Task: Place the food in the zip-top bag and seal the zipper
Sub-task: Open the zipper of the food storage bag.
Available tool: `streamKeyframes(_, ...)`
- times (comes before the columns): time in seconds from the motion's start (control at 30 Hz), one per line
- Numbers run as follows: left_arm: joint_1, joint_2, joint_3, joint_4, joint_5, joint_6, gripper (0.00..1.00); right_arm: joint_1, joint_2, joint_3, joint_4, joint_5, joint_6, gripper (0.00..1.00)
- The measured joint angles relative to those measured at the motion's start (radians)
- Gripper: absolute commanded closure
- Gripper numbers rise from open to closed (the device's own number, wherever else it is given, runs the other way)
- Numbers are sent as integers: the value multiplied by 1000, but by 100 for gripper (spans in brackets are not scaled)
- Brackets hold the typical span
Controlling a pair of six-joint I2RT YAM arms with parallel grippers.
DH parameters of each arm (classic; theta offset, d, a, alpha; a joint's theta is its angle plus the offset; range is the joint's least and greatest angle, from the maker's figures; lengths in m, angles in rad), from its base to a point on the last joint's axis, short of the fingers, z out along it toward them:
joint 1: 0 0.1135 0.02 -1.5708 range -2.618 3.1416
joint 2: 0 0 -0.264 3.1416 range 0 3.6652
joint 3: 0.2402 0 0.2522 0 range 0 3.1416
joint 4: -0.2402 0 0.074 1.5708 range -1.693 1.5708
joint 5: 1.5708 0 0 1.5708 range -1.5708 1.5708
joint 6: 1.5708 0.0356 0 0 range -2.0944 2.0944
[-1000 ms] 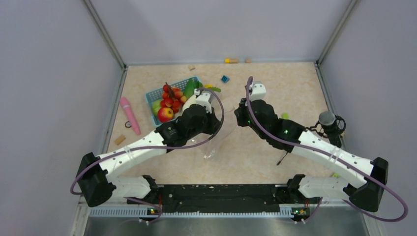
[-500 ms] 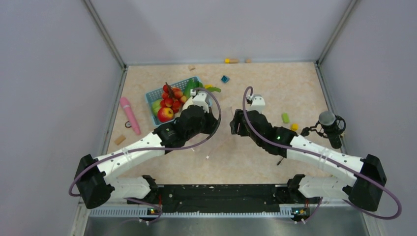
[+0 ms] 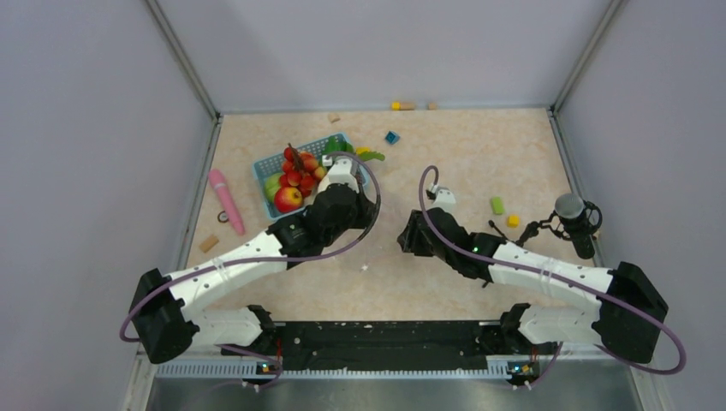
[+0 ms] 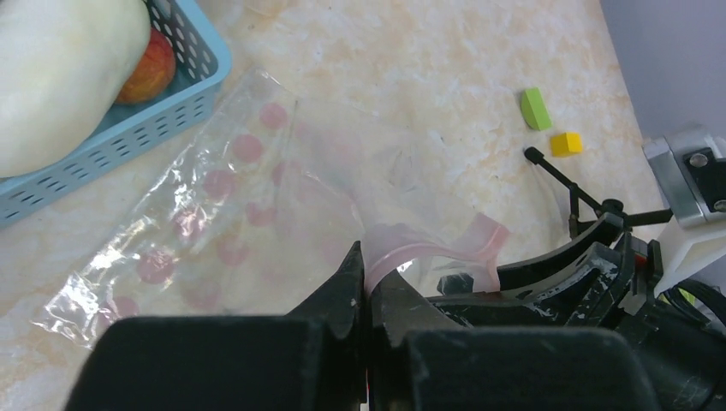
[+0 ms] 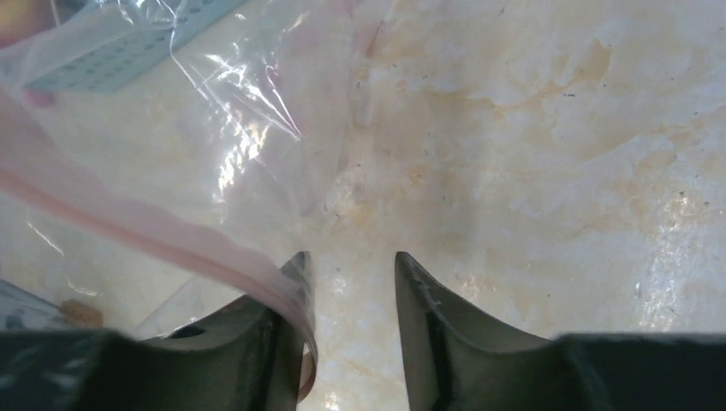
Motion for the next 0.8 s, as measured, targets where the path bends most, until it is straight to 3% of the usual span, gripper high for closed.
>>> streamKeyframes(0.07, 0, -5, -2, 0, -27, 0, 100, 0, 2, -1, -4, -3, 6, 85)
streamKeyframes(0.2, -2, -45, -7, -14, -80, 10, 100, 0, -23, 12, -71, 39, 4, 100)
streamKeyframes(0.4, -18, -100, -8, -27, -117, 53, 100, -21, -210, 130, -249, 184, -28, 100)
streamKeyframes(0.53, -37, -101, -7, 24, -58, 88, 100, -42, -341, 198, -310, 198, -74, 100)
streamKeyframes(0.8, -32, -2, 37, 153, 74, 118, 100, -64, -366, 340, -408, 248, -256, 100)
